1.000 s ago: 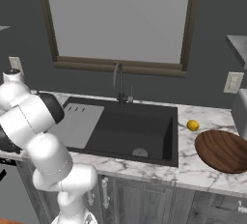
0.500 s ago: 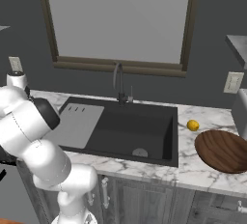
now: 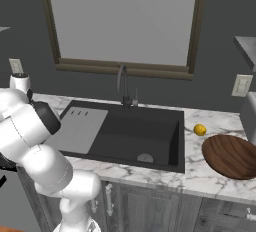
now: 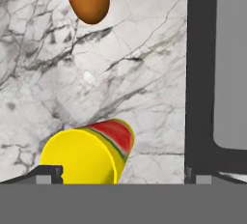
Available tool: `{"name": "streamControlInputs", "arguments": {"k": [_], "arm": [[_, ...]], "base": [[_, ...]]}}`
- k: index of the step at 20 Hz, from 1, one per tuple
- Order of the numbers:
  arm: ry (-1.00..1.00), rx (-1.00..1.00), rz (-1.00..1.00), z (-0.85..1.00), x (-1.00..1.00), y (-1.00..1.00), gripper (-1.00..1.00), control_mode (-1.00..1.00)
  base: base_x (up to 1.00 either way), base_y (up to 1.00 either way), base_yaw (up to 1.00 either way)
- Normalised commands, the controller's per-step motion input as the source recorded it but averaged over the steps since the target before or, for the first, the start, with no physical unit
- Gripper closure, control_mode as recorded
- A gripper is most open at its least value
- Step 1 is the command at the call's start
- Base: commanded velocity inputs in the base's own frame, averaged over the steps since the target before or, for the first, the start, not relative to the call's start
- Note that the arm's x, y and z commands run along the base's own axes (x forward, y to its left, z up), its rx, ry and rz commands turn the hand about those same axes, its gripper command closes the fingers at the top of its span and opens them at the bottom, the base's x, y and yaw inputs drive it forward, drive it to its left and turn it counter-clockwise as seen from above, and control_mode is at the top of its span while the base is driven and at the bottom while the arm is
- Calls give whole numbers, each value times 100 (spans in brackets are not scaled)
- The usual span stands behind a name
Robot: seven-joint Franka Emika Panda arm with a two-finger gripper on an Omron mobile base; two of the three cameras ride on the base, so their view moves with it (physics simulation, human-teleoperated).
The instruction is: Remove the mango and lemon from the sink. Then move the bowl and cup from the counter to the sink for washing.
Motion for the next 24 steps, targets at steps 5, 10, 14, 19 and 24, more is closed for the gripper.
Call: {"name": "streamControlInputs", "arguments": {"k": [5,10,14,19,24], "arm": [[0,0,0,-1,-6,0,-100,-100],[0,0,-2,-1,-16,0,-100,-100],[0,0,-2,-3,-16,0,-100,-100],[0,0,-3,-5,-9,0,-100,-100],[0,-2,-3,-8,-3,0,-100,-100]], "base": [[0,0,0],[0,0,0],[0,0,0],[0,0,0],[0,0,0]]}}
